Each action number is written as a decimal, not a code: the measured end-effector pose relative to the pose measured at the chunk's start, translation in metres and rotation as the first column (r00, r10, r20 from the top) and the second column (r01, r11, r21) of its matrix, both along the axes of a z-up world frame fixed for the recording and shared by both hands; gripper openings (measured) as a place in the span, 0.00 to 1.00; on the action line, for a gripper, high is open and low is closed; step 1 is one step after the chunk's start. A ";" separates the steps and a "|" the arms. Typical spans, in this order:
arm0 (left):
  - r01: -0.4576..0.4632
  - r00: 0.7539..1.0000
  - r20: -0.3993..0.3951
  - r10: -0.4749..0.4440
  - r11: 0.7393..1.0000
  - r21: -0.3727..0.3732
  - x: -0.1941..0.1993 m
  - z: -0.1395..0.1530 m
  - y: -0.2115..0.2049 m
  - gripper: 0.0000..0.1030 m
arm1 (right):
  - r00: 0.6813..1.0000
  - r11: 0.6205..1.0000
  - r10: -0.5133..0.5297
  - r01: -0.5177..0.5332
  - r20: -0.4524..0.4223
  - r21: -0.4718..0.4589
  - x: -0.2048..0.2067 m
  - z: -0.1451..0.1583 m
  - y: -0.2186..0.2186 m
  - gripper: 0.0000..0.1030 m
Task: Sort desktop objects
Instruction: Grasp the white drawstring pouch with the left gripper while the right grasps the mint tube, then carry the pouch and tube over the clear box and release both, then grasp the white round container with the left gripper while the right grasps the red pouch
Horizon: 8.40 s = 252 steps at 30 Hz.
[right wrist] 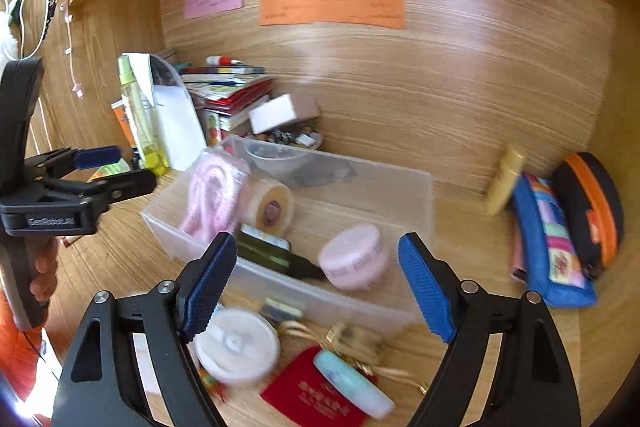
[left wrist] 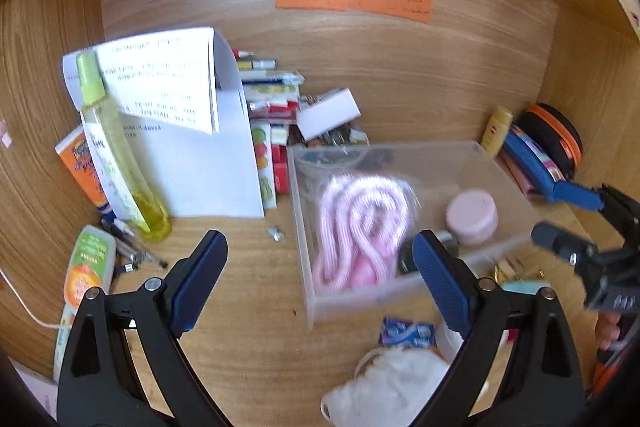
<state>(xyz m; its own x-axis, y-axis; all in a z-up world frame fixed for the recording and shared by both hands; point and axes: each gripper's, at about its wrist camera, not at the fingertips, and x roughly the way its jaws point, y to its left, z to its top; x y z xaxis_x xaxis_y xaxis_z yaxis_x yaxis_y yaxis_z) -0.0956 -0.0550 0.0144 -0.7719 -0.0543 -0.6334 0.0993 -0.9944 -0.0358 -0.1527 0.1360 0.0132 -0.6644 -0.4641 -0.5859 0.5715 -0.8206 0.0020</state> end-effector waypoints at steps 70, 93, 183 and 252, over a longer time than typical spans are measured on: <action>0.065 0.976 0.198 -0.095 0.986 0.152 0.056 -0.078 0.002 0.51 | 0.986 0.995 -0.051 0.036 0.157 0.096 0.038 -0.042 0.051 0.13; 0.151 0.988 -0.005 -0.152 0.975 0.163 0.044 -0.009 0.020 0.38 | 0.998 1.000 -0.024 0.024 0.053 0.009 0.039 -0.003 0.046 0.13; 0.202 0.977 0.078 -0.201 0.979 -0.004 0.032 -0.059 0.072 0.98 | 0.982 0.989 -0.071 0.046 0.177 0.141 0.049 -0.064 0.037 0.68; 0.267 0.955 0.125 -0.268 0.963 0.025 0.031 -0.071 0.118 0.63 | 0.994 0.998 -0.058 0.060 0.090 -0.026 0.042 -0.008 0.078 0.08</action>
<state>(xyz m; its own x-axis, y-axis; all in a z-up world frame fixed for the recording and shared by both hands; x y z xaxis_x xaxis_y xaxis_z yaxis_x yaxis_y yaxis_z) -0.0642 0.0628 -0.0570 -0.6713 0.1485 -0.7261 -0.1664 -0.9849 -0.0477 -0.1109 0.2137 0.0052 -0.6366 -0.4433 -0.6310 0.5184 -0.8518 0.0753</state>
